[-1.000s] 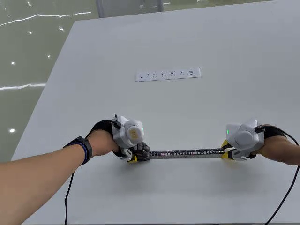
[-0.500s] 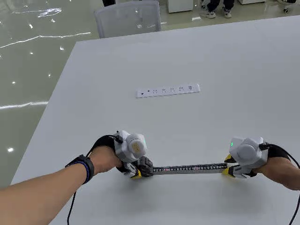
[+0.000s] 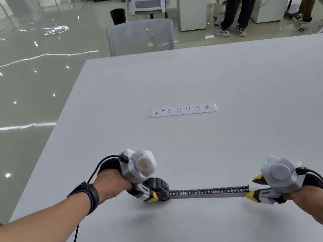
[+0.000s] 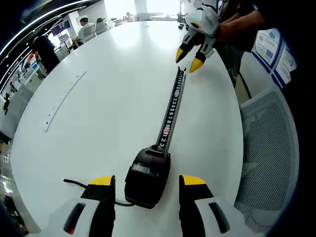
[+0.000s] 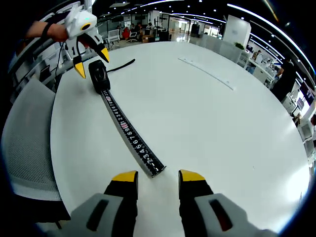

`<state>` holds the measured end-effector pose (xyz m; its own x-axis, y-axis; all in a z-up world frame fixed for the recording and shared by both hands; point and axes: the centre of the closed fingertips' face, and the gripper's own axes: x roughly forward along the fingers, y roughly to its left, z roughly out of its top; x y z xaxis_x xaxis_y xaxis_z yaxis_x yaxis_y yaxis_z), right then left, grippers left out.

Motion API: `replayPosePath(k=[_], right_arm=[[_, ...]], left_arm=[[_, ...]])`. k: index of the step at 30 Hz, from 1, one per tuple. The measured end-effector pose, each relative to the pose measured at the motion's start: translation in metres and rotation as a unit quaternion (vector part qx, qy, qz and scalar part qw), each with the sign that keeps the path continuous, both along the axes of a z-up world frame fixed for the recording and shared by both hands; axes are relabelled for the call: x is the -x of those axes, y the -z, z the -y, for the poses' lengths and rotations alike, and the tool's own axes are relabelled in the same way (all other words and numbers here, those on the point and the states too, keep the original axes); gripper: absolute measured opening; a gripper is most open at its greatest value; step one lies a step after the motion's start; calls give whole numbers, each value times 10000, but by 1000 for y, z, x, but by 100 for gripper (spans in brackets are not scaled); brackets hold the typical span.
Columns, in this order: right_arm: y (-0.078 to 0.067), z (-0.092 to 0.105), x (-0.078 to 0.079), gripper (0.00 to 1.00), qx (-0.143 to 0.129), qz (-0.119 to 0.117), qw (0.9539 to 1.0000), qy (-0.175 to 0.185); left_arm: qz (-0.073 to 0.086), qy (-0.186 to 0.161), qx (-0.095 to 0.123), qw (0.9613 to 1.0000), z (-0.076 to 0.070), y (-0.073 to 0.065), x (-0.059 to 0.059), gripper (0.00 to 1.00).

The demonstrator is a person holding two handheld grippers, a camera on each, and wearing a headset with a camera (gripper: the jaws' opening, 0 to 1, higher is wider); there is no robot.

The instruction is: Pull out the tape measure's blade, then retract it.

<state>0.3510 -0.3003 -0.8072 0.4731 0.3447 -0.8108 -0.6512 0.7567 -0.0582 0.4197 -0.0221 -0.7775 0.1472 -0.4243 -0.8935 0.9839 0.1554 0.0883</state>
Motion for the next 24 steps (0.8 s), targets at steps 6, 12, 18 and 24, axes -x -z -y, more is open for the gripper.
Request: replayPosePath(k=[6, 12, 18, 24], right_arm=[[-2, 0, 8, 37, -225, -14, 9994, 271], [-6, 1, 14, 38, -409, 42, 9976, 561], [-14, -3, 19, 41, -588, 86, 9954, 754], [-23, -8, 19, 45, -773, 206, 9929, 883]], left_arm=[[-21, -275, 261, 9993, -5, -7, 2, 51], [-75, -785, 641, 9948, -11, -13, 3, 54], [-129, -1286, 1063, 9859, -15, -23, 1, 58], [-156, -1805, 1519, 9716, -20, -34, 2, 61]])
